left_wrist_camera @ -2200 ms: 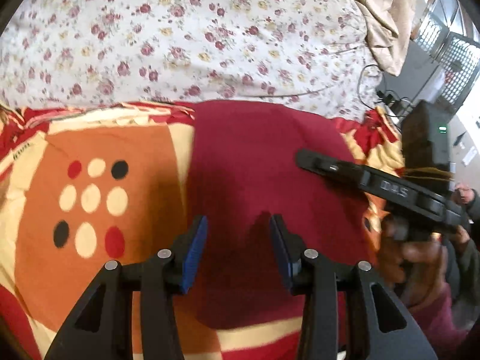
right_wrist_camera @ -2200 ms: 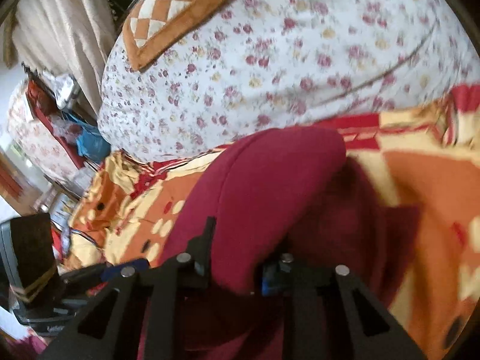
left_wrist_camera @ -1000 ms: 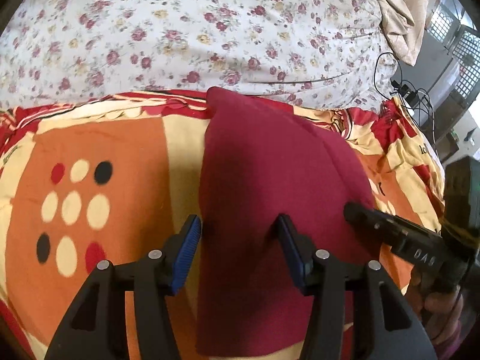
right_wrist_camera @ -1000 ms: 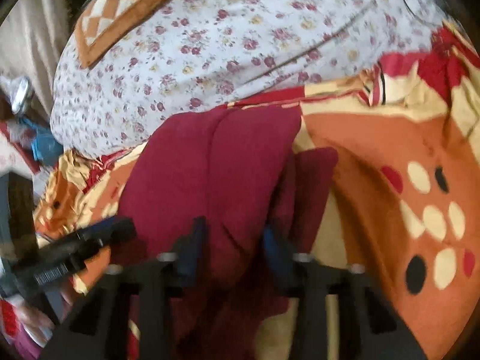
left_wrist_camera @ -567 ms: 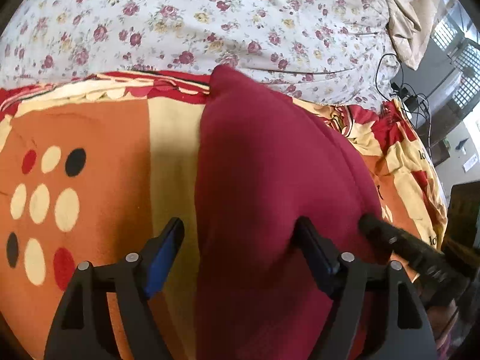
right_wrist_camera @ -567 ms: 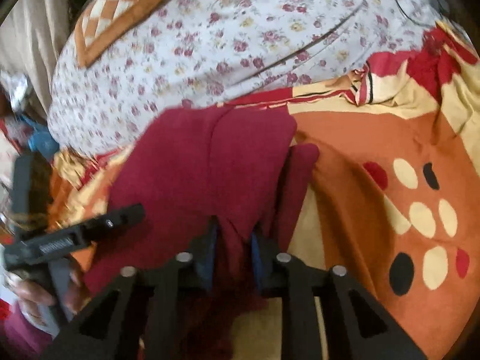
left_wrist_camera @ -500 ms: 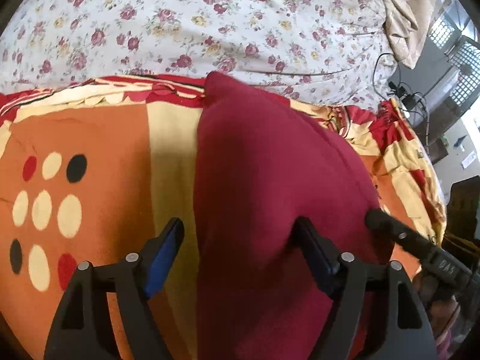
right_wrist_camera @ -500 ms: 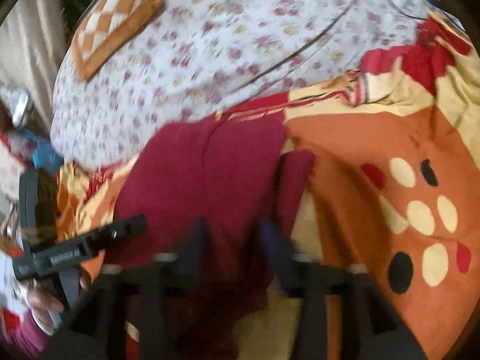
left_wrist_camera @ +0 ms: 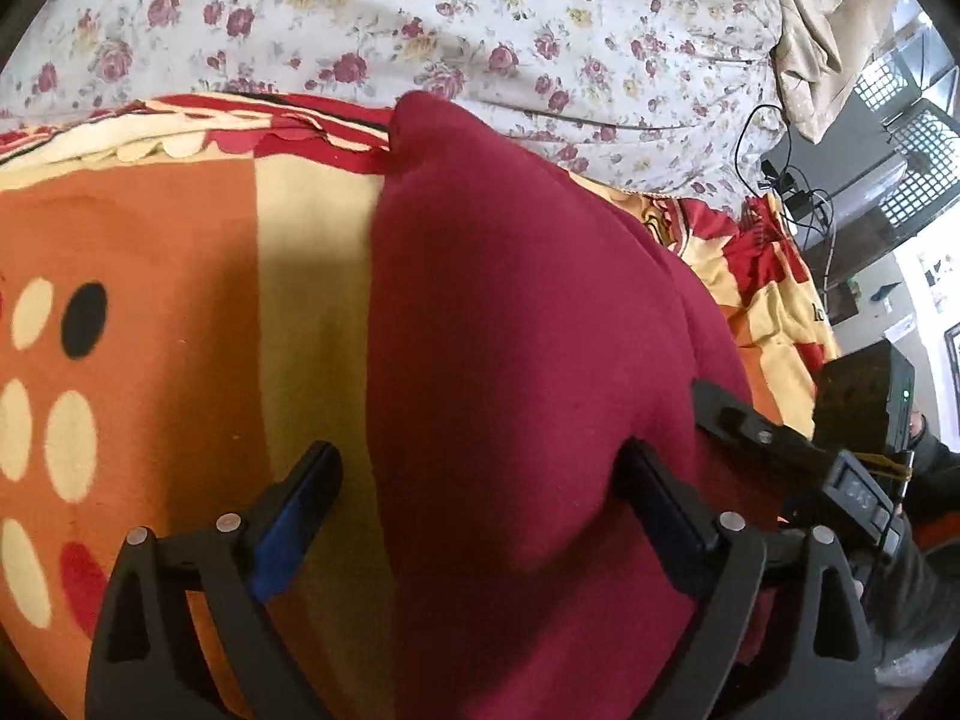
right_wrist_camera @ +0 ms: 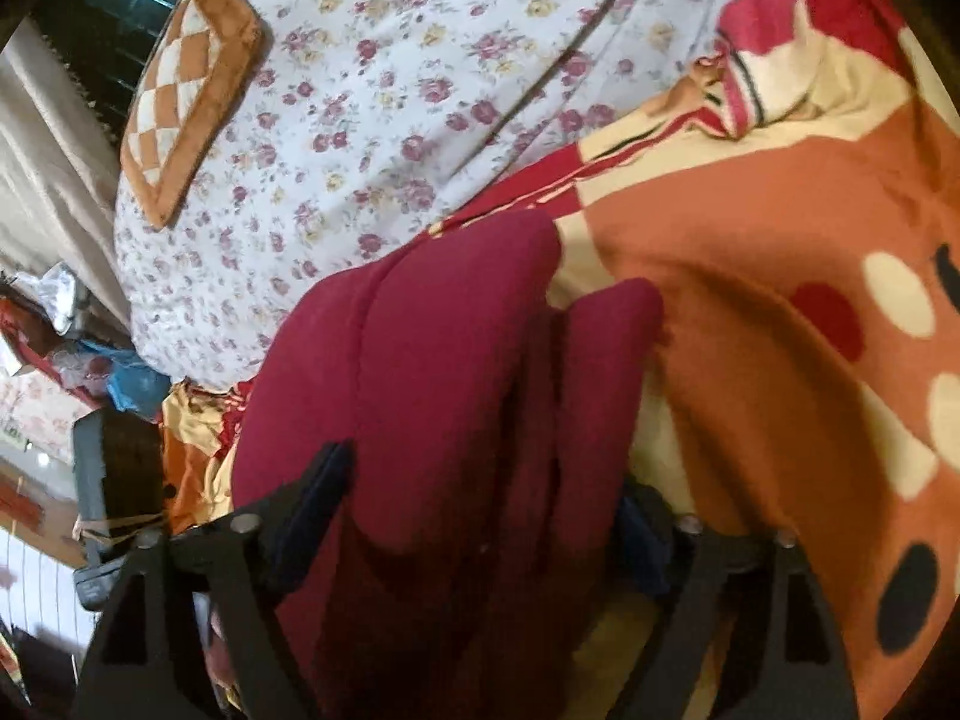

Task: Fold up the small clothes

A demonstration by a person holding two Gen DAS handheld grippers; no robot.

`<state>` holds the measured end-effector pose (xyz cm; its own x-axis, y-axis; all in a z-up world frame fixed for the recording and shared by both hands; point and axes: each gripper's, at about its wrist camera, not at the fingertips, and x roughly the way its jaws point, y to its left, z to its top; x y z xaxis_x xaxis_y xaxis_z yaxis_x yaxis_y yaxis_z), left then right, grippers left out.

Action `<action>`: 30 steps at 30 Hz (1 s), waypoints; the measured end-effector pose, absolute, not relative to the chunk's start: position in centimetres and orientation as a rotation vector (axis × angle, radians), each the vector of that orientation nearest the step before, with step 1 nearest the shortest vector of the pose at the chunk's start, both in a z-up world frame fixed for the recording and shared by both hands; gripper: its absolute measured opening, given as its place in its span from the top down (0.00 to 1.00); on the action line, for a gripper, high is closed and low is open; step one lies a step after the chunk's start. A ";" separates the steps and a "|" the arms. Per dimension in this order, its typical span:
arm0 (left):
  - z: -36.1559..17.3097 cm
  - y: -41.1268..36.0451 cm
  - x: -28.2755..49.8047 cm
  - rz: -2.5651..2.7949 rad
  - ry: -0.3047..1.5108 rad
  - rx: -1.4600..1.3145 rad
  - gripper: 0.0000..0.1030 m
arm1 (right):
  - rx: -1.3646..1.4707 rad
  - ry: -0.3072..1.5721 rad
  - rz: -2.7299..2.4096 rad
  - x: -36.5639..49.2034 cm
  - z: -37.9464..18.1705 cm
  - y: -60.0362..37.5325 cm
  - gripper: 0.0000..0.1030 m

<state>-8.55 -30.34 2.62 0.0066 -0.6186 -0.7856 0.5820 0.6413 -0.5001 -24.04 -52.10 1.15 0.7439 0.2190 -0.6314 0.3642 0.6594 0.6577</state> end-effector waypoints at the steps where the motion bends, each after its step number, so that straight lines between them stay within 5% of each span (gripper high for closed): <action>1: 2.9 -30.3 -8.9 -0.962 1.231 -0.036 0.36 | 0.866 0.751 -0.077 -23.8 1.2 -52.0 0.36; 3: 3.4 -30.1 -9.6 -0.959 1.200 -0.020 0.40 | 0.828 0.752 -0.090 -23.7 2.0 -51.6 0.51; 8: 4.9 -28.6 -10.4 -0.929 1.175 -0.043 0.52 | 0.769 0.745 -0.057 -24.0 4.7 -50.4 0.63; 20: 10.2 -21.8 -13.5 -0.798 1.060 0.002 0.54 | 0.780 0.770 0.106 -23.1 6.7 -45.2 0.63; 28: 7.6 -19.1 -14.0 -0.734 1.127 -0.042 0.54 | 0.735 0.848 0.136 -22.3 5.1 -42.4 0.63; 30: 5.6 -18.8 -13.7 -0.708 1.169 -0.056 0.46 | 0.678 0.891 0.080 -22.0 4.4 -41.8 0.55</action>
